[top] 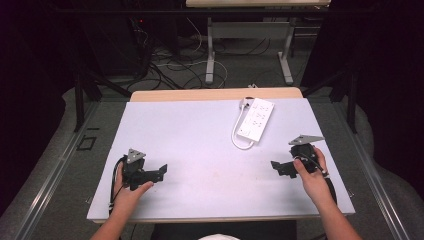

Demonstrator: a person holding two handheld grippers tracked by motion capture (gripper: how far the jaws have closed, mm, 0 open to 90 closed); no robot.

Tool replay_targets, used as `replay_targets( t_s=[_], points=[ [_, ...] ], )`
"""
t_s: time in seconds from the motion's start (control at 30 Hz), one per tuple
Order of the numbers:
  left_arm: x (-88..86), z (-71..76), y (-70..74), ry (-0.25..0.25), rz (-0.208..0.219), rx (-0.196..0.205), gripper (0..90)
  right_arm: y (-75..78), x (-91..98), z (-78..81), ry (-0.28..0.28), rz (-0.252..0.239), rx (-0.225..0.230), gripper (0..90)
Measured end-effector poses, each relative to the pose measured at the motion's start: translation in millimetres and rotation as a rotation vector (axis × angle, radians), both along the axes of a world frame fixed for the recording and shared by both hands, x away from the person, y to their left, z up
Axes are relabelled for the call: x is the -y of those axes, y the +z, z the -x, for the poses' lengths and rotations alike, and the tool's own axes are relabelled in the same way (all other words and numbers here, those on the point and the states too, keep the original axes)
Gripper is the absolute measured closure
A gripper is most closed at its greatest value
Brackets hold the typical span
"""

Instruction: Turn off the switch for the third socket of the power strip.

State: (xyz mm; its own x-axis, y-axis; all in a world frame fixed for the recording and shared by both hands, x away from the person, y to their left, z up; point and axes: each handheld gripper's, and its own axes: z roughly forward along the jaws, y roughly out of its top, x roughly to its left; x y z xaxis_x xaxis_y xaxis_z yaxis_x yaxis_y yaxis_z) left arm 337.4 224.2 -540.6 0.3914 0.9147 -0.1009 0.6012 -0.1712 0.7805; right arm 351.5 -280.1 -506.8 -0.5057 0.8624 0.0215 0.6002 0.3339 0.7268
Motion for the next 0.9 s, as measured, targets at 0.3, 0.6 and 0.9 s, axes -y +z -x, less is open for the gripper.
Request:
replay_targets(
  t_s=[0.3, 0.6, 0.9],
  points=[
    [-0.3, 0.2, -0.2, 0.003, 0.000, 0.000, 0.5, -14.9, 11.4, 8.7, -0.024, 0.010, -0.023, 0.0],
    [0.2, 0.4, -0.1, -0.005, -0.008, -0.008, 0.5, -31.3, 20.2, 9.9, -0.047, -0.001, -0.024, 0.0],
    [-0.4, 0.2, 0.1, -0.008, -0.009, -0.010, 0.5, -42.6, 30.4, 9.2, -0.087, 0.011, -0.017, 0.0]
  ],
)
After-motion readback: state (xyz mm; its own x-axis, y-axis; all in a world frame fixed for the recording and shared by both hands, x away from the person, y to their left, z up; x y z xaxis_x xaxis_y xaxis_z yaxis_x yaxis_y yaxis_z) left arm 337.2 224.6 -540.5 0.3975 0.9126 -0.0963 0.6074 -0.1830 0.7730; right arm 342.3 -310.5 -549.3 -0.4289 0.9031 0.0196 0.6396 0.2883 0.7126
